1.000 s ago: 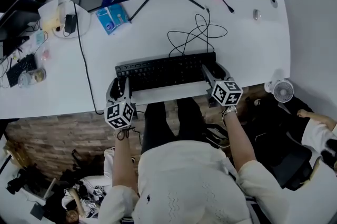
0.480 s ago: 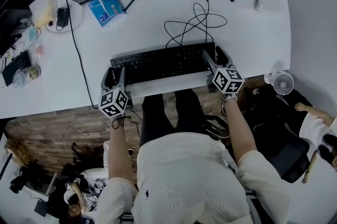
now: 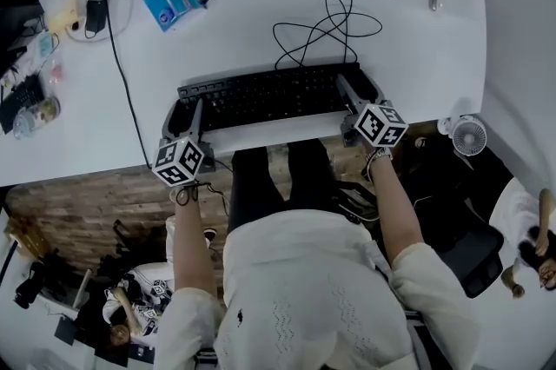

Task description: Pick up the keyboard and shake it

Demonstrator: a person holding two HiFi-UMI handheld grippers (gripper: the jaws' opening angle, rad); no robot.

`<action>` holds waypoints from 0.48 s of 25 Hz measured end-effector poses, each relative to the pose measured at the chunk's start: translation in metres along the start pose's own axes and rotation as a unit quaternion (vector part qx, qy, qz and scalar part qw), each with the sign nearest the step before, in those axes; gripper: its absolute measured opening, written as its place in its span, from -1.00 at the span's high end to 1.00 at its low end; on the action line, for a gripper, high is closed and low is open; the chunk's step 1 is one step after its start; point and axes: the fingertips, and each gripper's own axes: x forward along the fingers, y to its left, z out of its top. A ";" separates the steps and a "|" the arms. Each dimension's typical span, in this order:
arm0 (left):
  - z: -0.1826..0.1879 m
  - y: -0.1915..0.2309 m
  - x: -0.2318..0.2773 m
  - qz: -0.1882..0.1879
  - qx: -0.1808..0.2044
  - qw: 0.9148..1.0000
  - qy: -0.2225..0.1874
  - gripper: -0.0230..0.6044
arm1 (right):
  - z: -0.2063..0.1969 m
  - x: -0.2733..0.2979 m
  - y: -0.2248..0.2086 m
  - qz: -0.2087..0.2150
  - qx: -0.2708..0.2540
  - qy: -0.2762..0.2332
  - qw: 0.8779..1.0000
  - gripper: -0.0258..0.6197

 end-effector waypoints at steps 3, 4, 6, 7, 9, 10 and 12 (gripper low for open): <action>-0.001 -0.002 0.001 -0.012 -0.003 1.000 0.007 0.07 | -0.004 0.001 0.001 0.005 -0.001 0.015 1.000 0.05; -0.002 -0.002 0.002 -0.015 -0.003 1.000 0.011 0.06 | -0.005 0.002 0.001 0.010 0.003 0.021 1.000 0.05; -0.003 -0.001 0.003 -0.017 -0.005 1.000 0.020 0.06 | -0.005 0.003 0.002 0.015 0.008 0.028 0.999 0.06; -0.003 -0.001 0.003 -0.016 -0.005 1.000 0.024 0.06 | -0.005 0.003 0.003 0.016 0.007 0.029 0.999 0.06; -0.003 0.000 0.005 -0.010 -0.003 1.000 0.025 0.06 | -0.004 0.004 0.004 0.016 0.000 0.028 0.999 0.07; -0.003 -0.001 0.005 -0.005 -0.001 1.000 0.023 0.06 | -0.004 0.003 0.004 0.015 -0.004 0.026 1.000 0.08; -0.003 -0.002 0.005 0.006 0.005 1.000 0.019 0.06 | -0.004 0.002 0.003 0.008 -0.007 0.022 1.000 0.08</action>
